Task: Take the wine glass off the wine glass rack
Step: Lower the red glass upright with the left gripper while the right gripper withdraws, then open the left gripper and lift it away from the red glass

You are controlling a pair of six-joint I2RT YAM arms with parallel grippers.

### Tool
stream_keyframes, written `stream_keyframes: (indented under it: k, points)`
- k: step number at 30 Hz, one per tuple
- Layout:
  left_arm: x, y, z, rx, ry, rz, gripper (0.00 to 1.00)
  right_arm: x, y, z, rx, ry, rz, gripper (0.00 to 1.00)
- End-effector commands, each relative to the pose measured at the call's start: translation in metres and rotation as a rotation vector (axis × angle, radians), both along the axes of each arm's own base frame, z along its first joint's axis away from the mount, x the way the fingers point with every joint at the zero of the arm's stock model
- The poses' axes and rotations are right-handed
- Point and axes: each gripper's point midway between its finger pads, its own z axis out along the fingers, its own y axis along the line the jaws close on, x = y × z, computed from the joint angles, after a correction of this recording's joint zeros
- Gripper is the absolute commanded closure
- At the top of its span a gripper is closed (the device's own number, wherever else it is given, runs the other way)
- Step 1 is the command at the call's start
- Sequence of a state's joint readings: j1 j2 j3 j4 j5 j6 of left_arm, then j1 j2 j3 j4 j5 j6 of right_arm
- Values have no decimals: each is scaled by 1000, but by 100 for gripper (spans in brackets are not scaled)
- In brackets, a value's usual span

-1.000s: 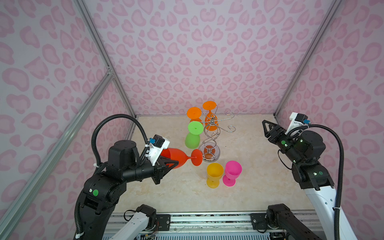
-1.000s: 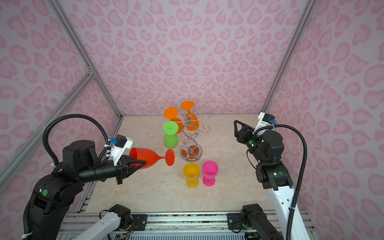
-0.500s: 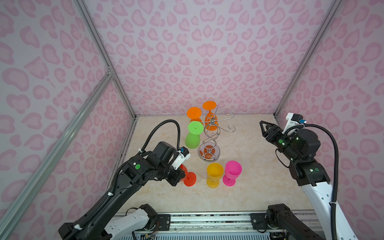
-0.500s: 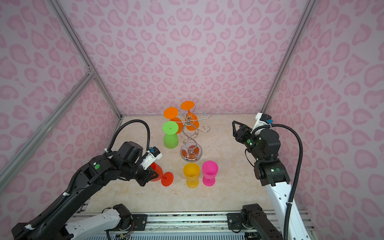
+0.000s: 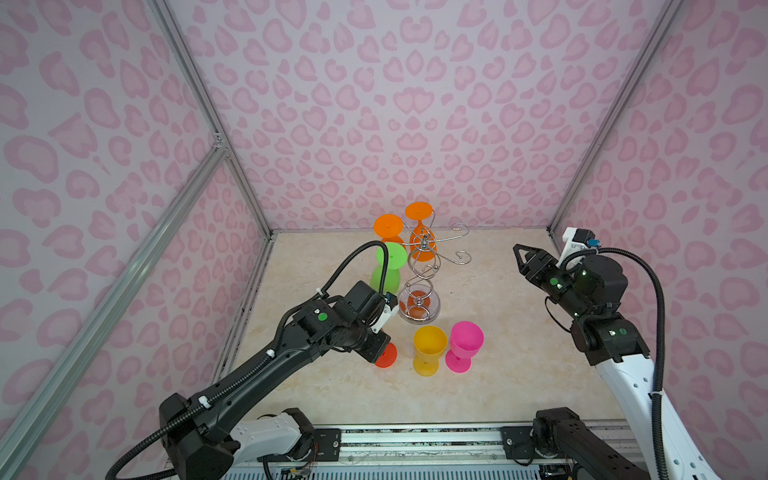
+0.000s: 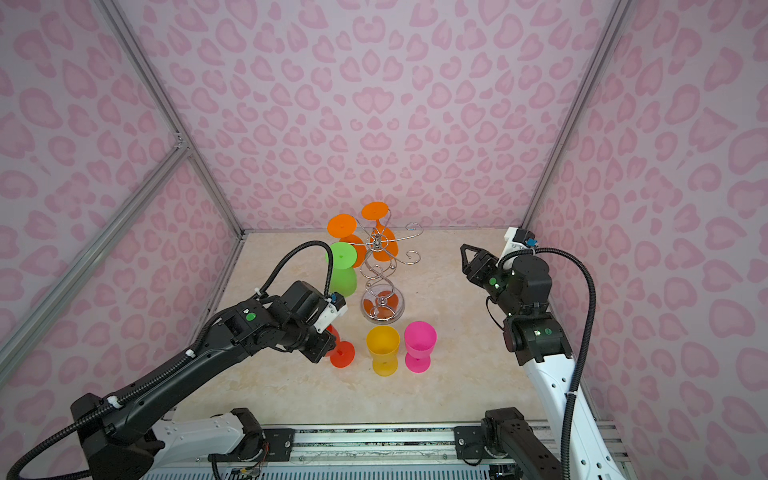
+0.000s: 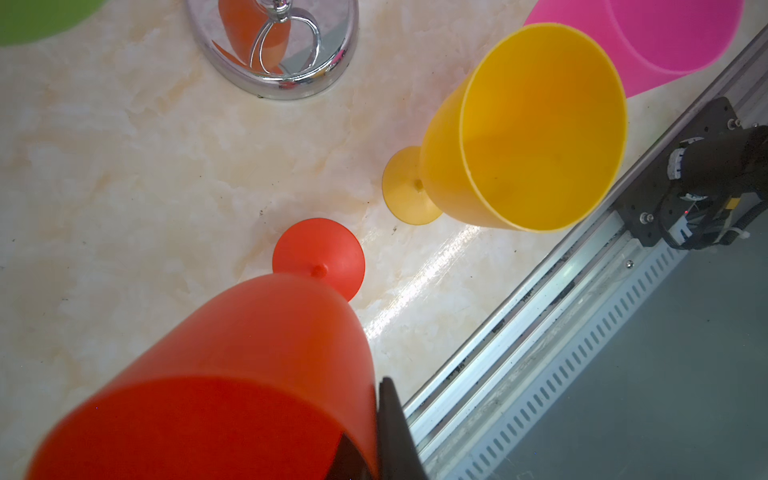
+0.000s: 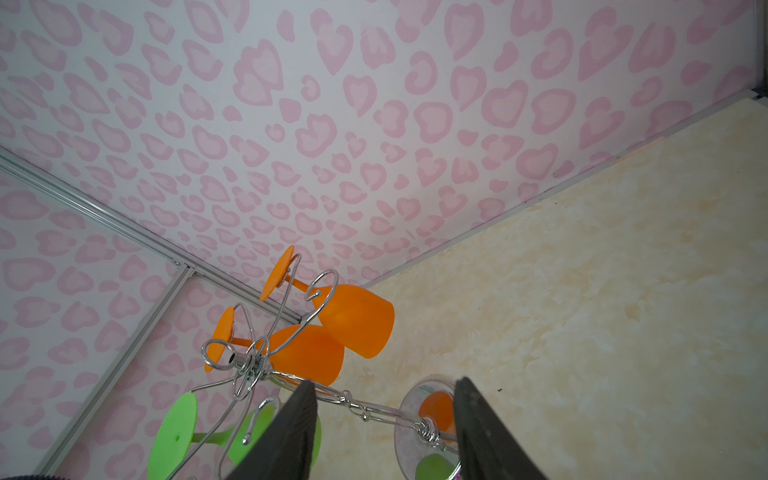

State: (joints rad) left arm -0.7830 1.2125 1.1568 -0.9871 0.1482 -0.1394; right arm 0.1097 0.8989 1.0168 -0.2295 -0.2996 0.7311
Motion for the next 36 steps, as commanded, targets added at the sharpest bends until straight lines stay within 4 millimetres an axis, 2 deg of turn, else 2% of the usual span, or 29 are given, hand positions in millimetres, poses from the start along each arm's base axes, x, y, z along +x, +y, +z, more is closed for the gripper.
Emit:
stream_keyframes:
  k: [1, 8, 22, 31, 35, 36]
  points:
    - [9, -5, -7, 11, -16, 14, 98, 1, 1, 5, 10, -28, 7, 46]
    - [10, -14, -21, 41, 11, 2, 96, 2, -1, 0, 19, -21, 5, 46]
    - [8, -26, -32, 54, 47, -17, 87, 0, -7, -2, 30, -19, -4, 46]
    - [7, -33, -25, 29, 48, -28, 70, -3, -12, -4, 34, -17, -12, 46]
    - [2, -40, -10, -19, 42, -49, 65, -3, -13, -4, 37, -16, -16, 46]
    - [1, -42, -3, -42, 35, -55, 59, -3, -13, -5, 37, -15, -15, 46]
